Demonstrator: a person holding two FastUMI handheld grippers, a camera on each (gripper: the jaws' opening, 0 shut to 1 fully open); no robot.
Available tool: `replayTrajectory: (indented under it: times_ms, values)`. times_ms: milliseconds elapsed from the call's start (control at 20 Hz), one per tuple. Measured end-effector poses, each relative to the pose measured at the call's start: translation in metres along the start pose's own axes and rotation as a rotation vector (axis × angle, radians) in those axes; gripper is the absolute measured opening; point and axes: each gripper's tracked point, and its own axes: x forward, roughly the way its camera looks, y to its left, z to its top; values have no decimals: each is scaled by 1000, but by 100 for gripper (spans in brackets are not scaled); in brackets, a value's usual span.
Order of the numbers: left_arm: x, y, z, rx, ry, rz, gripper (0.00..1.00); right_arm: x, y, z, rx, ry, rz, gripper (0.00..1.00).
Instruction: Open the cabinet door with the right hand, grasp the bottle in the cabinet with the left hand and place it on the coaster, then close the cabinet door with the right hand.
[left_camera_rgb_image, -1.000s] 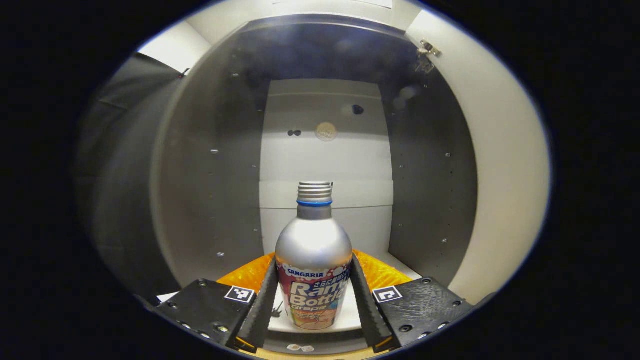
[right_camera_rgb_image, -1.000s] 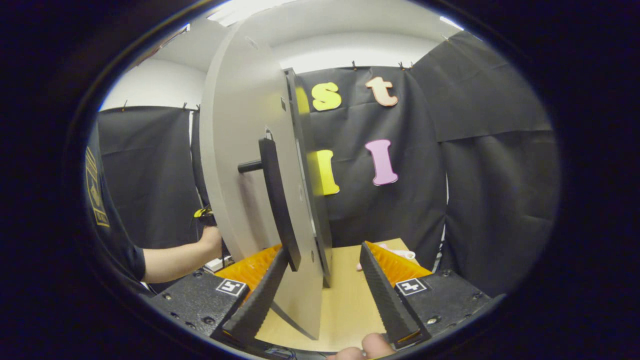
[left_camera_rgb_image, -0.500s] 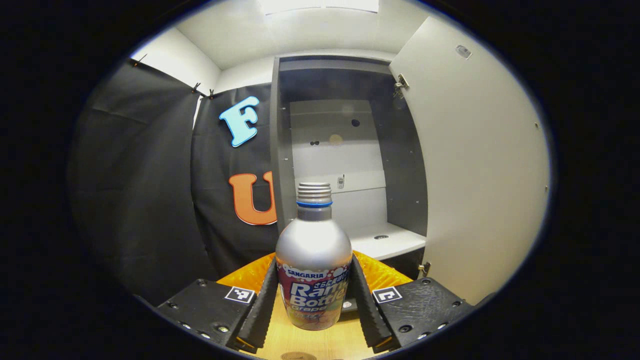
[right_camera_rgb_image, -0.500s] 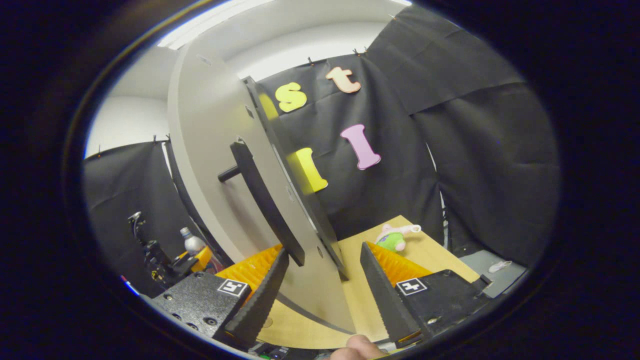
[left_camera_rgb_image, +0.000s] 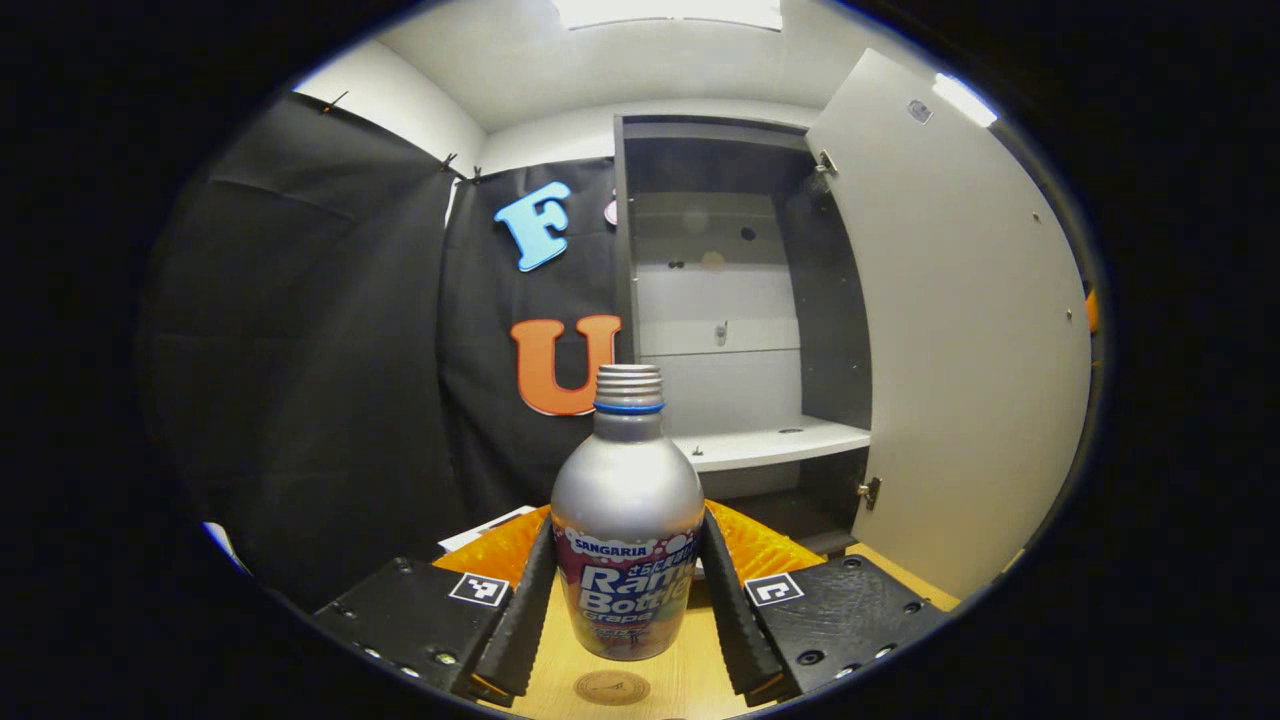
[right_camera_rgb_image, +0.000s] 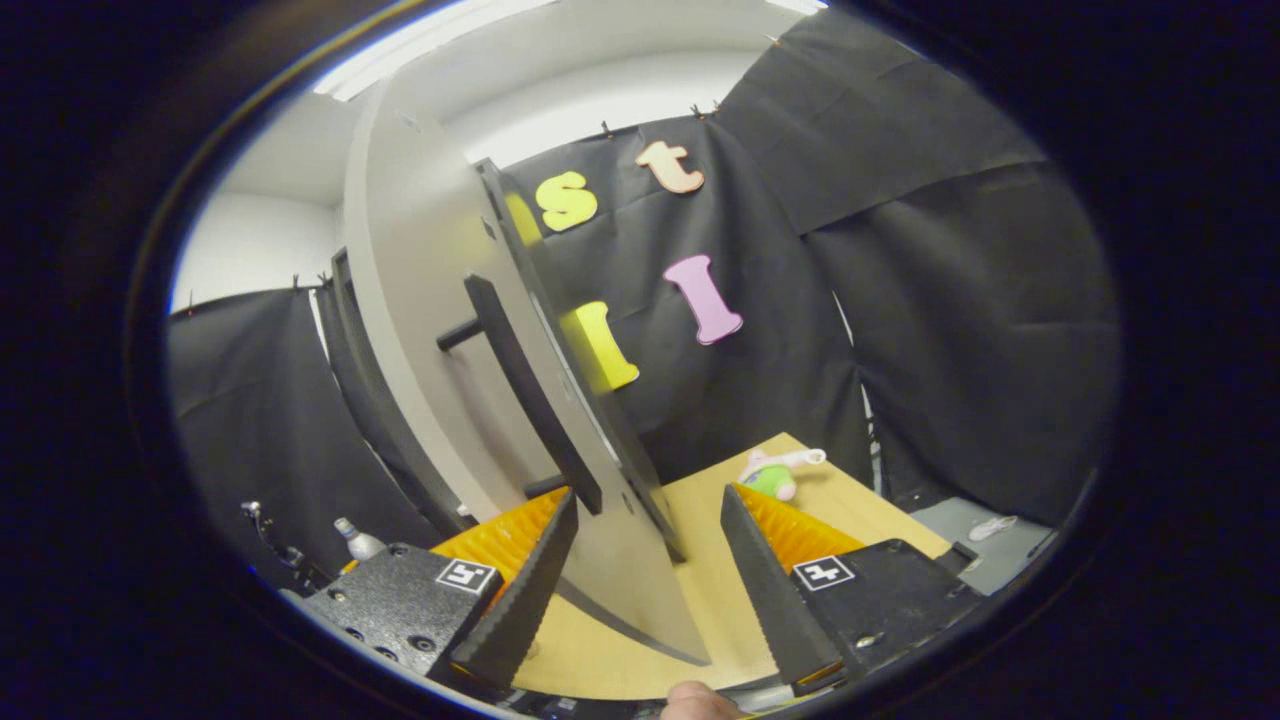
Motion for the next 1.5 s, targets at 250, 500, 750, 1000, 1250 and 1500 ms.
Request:
replayTrajectory:
  times_ms: [250, 500, 750, 1000, 1250, 1500]
  values:
    - [-10, 19, -62, 1, 4, 72, 71, -30, -37, -6, -101, -90, -97, 93]
    - [0, 15, -141, -42, 17, 60, 71, -28, -54, -49, -99, 21, -157, 93]
    - [24, 22, -203, -38, 33, 77, 71, -21, -62, -96, -191, 165, -179, 94]
    - [33, 20, -236, -64, 78, 79, 71, -18, -74, -109, -263, 222, -207, 94]
    - [33, 18, -238, -62, 62, 90, 71, -9, -69, -118, -261, 237, -207, 94]
    - [36, 15, -238, -91, 54, 85, 74, -2, -59, -134, -242, 293, -178, 94]
